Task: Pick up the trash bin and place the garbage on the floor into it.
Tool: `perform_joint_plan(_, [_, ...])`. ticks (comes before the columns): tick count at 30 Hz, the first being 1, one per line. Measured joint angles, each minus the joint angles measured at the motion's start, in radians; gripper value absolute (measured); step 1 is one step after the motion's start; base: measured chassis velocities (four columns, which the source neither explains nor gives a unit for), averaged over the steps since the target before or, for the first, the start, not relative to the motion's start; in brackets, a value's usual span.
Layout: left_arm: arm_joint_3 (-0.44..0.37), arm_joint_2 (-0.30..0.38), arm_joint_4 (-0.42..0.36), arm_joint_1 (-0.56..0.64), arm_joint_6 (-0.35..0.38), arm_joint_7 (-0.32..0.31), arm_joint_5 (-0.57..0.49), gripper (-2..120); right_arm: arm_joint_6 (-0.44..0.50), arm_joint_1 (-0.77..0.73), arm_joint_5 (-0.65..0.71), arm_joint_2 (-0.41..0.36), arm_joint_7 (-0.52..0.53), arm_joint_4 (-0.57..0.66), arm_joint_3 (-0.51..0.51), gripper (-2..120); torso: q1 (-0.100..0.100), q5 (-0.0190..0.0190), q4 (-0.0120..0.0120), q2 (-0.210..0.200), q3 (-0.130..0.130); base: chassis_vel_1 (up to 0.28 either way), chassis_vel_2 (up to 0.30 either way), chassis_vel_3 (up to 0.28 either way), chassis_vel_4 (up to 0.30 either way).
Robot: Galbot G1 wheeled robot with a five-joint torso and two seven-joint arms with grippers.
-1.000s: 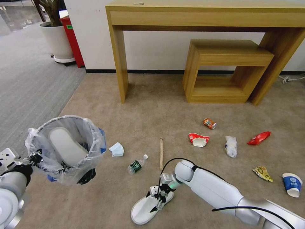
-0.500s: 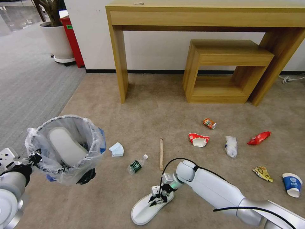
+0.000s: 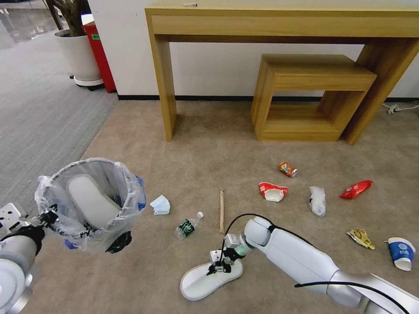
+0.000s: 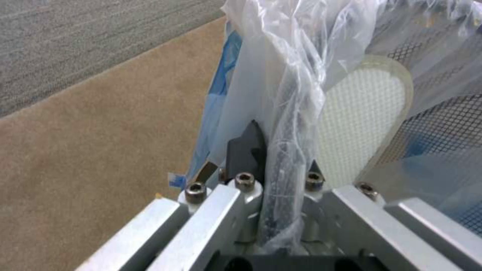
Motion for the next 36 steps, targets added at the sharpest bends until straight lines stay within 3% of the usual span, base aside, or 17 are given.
perform_joint_plan(5, [-0.002,0.016,0.005,0.000,0.000,0.000,-0.006,1,-0.002,0.008,0.046,-0.074,0.028,0.082,0.046,0,0.000,-0.0003,0.0000,0.000,0.000,0.000,0.000,0.000,0.000])
perform_joint_plan(8, [0.017,0.027,0.006,0.002,0.000,0.000,-0.013,1,0.019,0.011,0.119,-0.158,0.033,0.198,0.131,0,0.000,-0.0001,0.0000,0.000,0.000,0.000,0.000,0.000,0.000])
perform_joint_plan(13, [0.053,0.032,0.002,0.011,0.000,0.000,-0.014,1,0.018,-0.014,0.195,-0.224,0.048,0.305,0.240,0,0.000,-0.0001,0.0000,0.000,0.000,0.000,0.000,0.000,0.000])
perform_joint_plan(16, [0.095,0.046,-0.009,0.022,0.000,0.000,-0.022,1,-0.012,-0.106,0.368,-0.327,0.102,0.503,0.449,0,0.000,-0.0002,-0.0001,0.000,0.000,0.000,0.000,0.000,0.000])
perform_joint_plan(17, [0.095,0.046,-0.009,0.022,0.000,0.000,-0.022,1,-0.012,-0.106,0.368,-0.327,0.102,0.503,0.449,0,0.000,-0.0002,-0.0001,0.000,0.000,0.000,0.000,0.000,0.000])
perform_joint_plan(20, [0.143,0.056,-0.018,0.028,0.000,0.000,-0.037,1,-0.013,-0.203,0.547,-0.409,0.193,0.639,0.564,0,0.000,0.0000,-0.0001,0.000,0.000,0.000,0.000,0.000,0.000])
perform_joint_plan(28, [0.247,0.071,-0.017,0.022,0.000,0.002,-0.043,1,0.045,-0.342,0.725,-0.434,0.312,0.773,0.739,0,0.000,0.0001,-0.0002,0.000,0.000,0.000,0.000,0.000,0.000])
perform_joint_plan(36, [0.284,0.075,-0.003,0.016,0.000,0.024,-0.036,1,0.023,-0.324,0.931,-0.391,0.356,0.870,0.801,0,0.000,-0.0003,0.0000,0.000,0.000,0.000,0.000,0.000,0.000])
